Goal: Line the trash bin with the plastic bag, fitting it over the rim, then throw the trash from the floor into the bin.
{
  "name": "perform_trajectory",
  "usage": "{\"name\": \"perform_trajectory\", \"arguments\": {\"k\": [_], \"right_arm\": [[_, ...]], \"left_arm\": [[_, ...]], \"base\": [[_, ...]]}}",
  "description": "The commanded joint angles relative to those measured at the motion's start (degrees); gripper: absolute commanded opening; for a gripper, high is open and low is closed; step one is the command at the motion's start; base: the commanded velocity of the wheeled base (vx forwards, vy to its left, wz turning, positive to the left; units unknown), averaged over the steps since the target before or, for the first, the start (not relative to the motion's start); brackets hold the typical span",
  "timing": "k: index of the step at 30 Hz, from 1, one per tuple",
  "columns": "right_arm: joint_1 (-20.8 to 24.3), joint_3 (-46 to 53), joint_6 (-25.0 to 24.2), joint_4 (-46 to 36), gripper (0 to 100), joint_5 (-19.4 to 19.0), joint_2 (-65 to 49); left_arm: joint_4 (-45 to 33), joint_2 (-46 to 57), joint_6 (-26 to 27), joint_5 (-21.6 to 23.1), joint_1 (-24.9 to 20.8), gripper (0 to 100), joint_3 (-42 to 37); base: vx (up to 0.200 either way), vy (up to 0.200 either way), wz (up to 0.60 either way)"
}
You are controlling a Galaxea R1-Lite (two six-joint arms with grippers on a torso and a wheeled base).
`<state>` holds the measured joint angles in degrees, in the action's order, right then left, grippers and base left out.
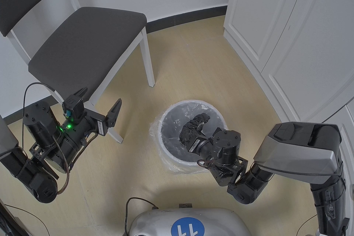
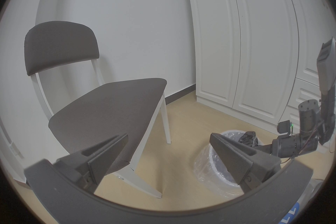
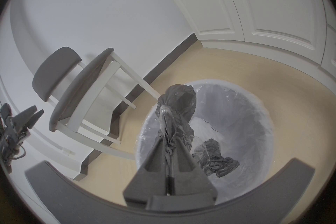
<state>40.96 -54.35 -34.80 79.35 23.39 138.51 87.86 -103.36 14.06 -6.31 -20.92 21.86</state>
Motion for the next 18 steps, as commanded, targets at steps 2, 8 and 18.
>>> {"name": "perform_trajectory", "arguments": {"k": [2,8,18], "right_arm": [[-0.1,-4.7,-0.7,-5.9,0,3.5,-0.5],[-0.5,-7.3,-2.5,-11.8,0,4.9,-1.0],[-0.6,-9.7,-5.4,-18.0,0,6.3,-1.2]], "left_arm": [[0.0,0.1,0.0,0.0,-0.3,100,-0.1],[0.0,0.1,0.0,0.0,-0.3,100,-0.1],[0.0,0.0,0.0,0.0,-0.3,100,-0.1]], "base": [[0.000,0.000,0.00],[0.000,0.000,0.00],[0.000,0.000,0.00]]}}
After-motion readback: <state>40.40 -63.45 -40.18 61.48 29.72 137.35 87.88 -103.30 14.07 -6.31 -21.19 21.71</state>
